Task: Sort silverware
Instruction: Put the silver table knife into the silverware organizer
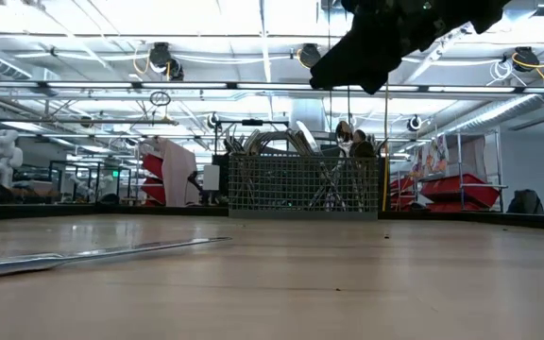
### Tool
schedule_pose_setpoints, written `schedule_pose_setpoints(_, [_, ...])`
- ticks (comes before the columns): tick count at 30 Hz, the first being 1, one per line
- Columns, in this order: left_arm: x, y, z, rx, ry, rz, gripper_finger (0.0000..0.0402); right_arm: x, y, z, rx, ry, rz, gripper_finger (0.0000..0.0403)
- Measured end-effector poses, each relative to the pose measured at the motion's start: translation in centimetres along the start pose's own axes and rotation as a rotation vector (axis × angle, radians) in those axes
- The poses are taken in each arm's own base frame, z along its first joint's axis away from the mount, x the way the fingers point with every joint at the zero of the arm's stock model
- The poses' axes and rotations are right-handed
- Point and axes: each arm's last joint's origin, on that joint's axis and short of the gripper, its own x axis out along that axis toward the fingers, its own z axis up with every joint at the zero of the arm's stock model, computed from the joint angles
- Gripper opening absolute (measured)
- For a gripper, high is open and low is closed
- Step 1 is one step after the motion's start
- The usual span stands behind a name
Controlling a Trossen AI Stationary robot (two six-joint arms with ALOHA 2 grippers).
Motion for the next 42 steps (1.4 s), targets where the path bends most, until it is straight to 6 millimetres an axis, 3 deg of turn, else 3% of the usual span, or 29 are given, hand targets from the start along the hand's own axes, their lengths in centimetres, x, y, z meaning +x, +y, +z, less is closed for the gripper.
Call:
schedule_pose_setpoints(4, [2.5, -1.1, -2.2, 0.024, 0.016, -0.015, 0.0052, 0.0, 0.0, 0.0, 0.001, -0.003, -0.001, 0.0126])
schedule_pose_setpoints(9, [6.4, -2.1, -3.1, 0.050, 0.057, 0.057, 0.0052, 0.0, -0.1, 0.0, 0.002, -0.002, -0.004, 0.0126])
schedule_pose_setpoints(14, [9.2, -1.4, -4.0, 0.064, 0.091, 0.122, 0.0052, 0.0, -0.1, 0.0, 0.001, -0.001, -0.006, 0.0126])
schedule_pose_setpoints(24, [11.9, 1.7, -5.7, 0.083, 0.160, 0.247, 0.0052, 0.0, -0.1, 0.0, -0.007, 0.005, -0.008, 0.0126])
schedule_pose_setpoints(33, [13.0, 3.1, -3.5, 0.076, 0.122, 0.248, 0.0052, 0.0, -0.2, 0.0, -0.049, 0.009, -0.011, 0.0126])
schedule_pose_setpoints(42, [13.2, 5.1, 0.3, 0.366, 0.097, 0.257, 0.0052, 0.0, -0.2, -0.1, -0.053, 0.012, -0.011, 0.0126])
